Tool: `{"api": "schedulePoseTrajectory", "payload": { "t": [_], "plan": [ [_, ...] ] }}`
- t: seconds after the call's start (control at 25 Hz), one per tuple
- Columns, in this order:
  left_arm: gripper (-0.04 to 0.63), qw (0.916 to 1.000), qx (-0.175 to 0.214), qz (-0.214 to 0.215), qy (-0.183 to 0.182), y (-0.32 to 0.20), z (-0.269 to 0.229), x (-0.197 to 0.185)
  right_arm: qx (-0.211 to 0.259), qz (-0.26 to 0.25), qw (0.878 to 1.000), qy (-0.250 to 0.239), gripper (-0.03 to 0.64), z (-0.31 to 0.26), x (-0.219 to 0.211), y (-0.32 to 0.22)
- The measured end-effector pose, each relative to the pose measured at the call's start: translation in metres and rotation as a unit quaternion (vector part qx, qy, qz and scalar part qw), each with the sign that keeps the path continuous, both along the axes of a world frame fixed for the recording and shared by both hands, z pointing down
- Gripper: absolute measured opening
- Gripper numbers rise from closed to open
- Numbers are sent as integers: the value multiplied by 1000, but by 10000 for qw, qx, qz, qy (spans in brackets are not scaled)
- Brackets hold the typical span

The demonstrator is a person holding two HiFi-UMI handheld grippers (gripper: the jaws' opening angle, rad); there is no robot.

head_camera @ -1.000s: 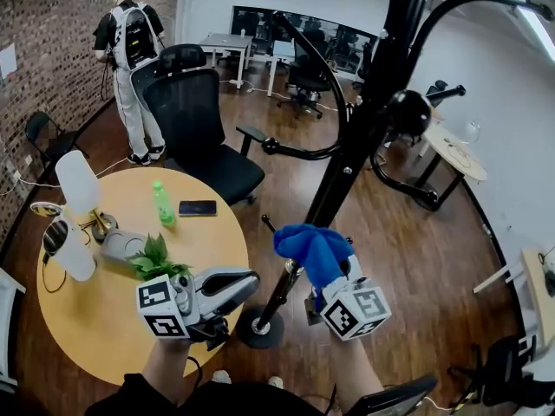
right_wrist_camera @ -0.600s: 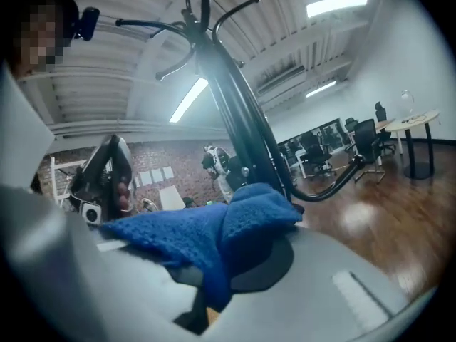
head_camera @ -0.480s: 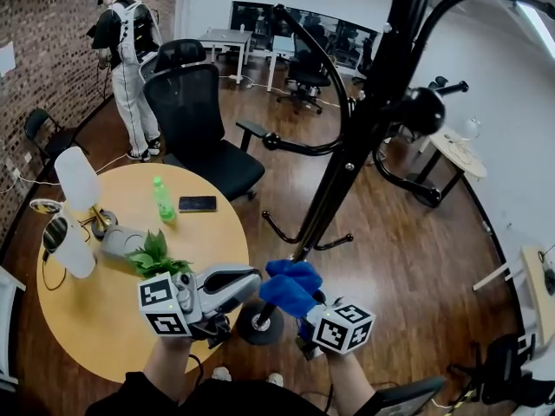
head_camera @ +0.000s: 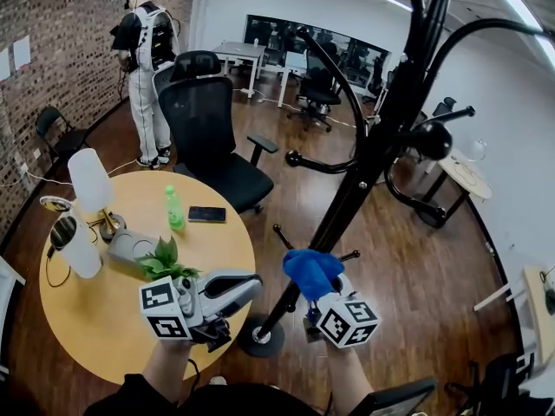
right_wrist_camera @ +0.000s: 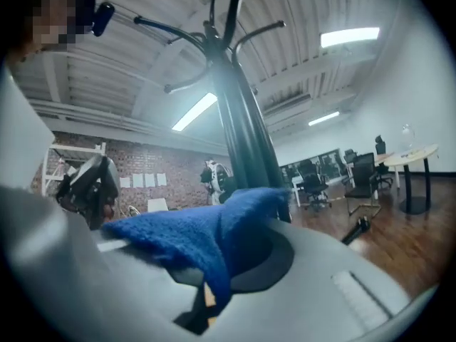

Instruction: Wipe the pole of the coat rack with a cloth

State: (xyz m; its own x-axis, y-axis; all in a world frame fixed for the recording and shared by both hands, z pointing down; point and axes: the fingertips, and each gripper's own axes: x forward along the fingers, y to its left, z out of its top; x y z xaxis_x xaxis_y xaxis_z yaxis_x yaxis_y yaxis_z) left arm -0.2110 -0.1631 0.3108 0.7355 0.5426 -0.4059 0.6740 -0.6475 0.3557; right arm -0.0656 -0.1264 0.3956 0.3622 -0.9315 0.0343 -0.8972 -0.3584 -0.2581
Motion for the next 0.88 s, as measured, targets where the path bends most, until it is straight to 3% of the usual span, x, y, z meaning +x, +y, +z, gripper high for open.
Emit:
{"api": "schedulePoseTrajectory", "payload": {
  "t": [0.2,0.32,0.48,0.6,0.76,0.88],
  "plan": [
    [0,9998,66,-91,174,-7,-12,-8,919,92,9897,1089,23,-132,-1,1],
    [0,9994,111,-131,316,-7,-21,-14,1326,155,9743,1815,23,-212,-5,-1],
    [0,9984,207,-118,508,-4,-32,-19,1892,135,9528,2371,23,-297,-21,9],
    [0,9978,201,-140,612,-4,-38,-27,2297,-440,9346,2681,23,-335,-68,19],
    [0,9972,245,-162,694,-4,-43,-32,2816,-1203,8957,3223,23,-364,-141,37],
    [0,9969,262,-169,728,-5,-45,-36,2844,-1270,8857,3442,23,-370,-155,40]
  ]
}}
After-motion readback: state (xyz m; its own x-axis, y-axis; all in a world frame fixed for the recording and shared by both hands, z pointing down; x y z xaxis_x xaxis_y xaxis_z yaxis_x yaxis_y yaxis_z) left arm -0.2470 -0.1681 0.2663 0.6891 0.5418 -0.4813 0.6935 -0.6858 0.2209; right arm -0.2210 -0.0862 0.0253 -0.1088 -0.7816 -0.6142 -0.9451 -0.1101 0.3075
